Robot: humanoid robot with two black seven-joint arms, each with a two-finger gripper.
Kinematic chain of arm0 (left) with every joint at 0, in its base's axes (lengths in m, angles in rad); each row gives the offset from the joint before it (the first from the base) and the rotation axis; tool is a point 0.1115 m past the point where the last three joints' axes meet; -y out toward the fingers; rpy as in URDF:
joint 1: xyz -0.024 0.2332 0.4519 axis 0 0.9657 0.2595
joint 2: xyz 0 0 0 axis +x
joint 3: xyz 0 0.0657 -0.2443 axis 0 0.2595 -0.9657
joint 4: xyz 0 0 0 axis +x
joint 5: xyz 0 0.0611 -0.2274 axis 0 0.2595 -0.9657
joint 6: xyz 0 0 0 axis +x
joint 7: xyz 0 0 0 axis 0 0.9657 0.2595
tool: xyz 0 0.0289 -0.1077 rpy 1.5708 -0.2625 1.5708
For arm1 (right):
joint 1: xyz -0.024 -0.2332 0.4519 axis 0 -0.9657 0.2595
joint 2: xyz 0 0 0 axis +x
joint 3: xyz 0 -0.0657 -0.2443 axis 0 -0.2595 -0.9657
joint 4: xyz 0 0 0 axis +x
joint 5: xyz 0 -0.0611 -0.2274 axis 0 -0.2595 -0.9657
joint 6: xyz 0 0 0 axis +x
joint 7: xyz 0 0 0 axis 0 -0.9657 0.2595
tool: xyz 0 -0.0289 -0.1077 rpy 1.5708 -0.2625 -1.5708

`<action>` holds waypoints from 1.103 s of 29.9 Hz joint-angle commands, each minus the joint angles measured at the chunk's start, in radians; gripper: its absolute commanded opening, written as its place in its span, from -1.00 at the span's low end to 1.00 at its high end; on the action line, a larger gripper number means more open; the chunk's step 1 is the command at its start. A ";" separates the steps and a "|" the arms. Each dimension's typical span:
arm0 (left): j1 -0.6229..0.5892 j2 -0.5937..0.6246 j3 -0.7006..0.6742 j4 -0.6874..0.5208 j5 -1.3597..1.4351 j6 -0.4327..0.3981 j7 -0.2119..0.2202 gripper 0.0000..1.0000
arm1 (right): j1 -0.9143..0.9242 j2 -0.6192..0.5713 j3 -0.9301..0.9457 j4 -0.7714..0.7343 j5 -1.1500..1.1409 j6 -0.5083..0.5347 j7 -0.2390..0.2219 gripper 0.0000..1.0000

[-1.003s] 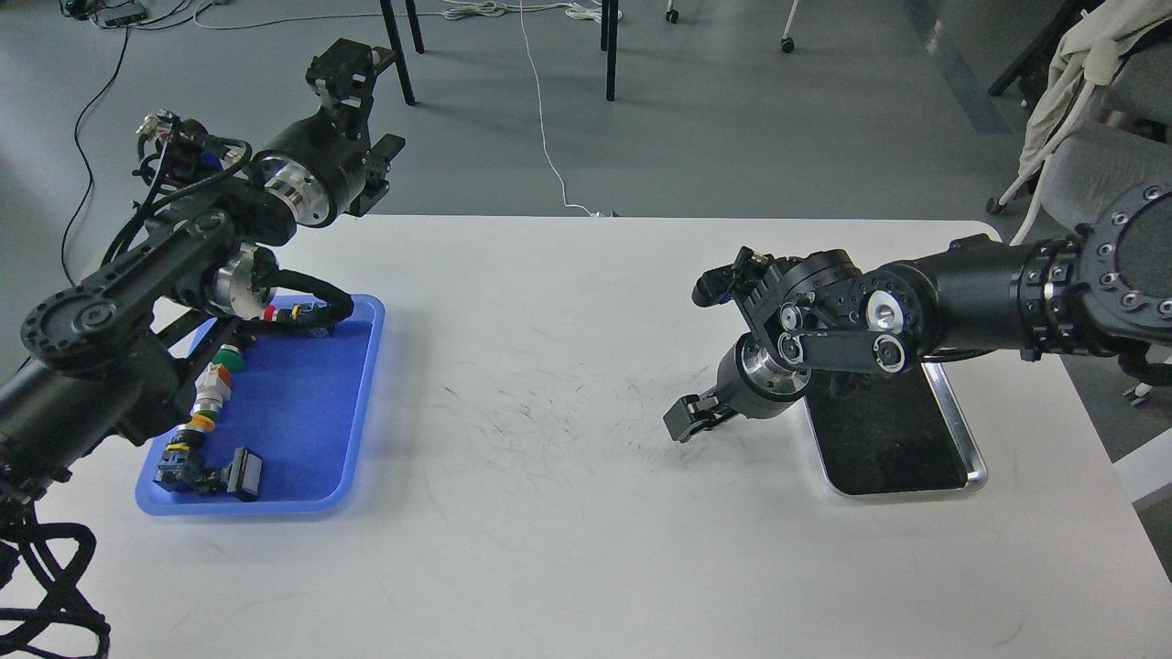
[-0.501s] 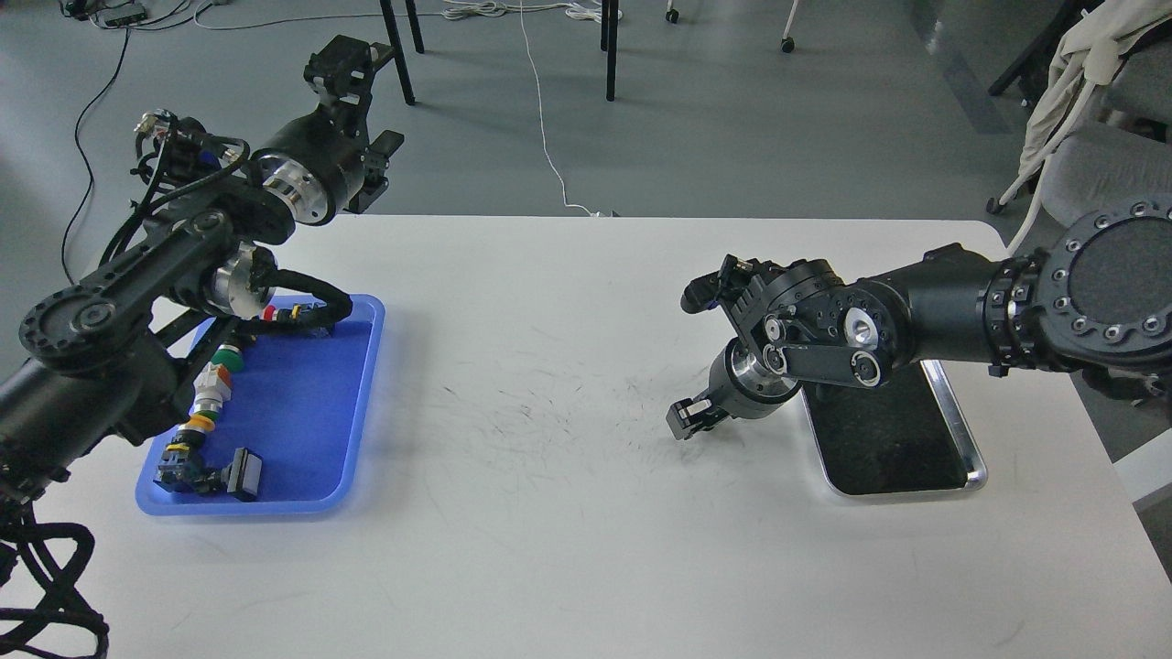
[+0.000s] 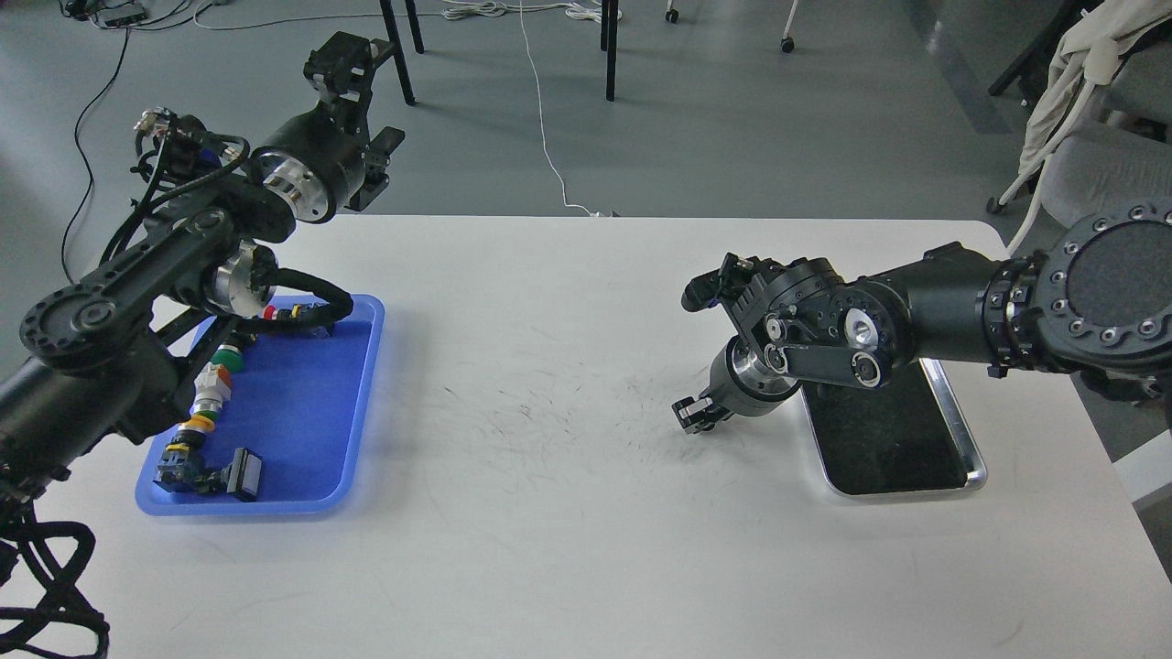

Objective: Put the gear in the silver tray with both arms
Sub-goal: 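Carry the gear over the silver tray and lower it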

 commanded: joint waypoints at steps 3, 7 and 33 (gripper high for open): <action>0.000 0.000 0.000 0.002 0.000 0.000 0.000 0.96 | -0.003 0.000 0.000 0.000 -0.005 0.000 0.003 -0.57; 0.000 0.000 0.000 0.002 0.000 0.000 0.000 0.96 | -0.007 0.000 0.002 -0.002 -0.005 0.000 0.002 -0.96; -0.014 -0.050 0.012 0.021 0.014 0.003 0.001 0.96 | -0.129 -0.724 0.241 0.278 -0.285 -0.054 0.000 -0.96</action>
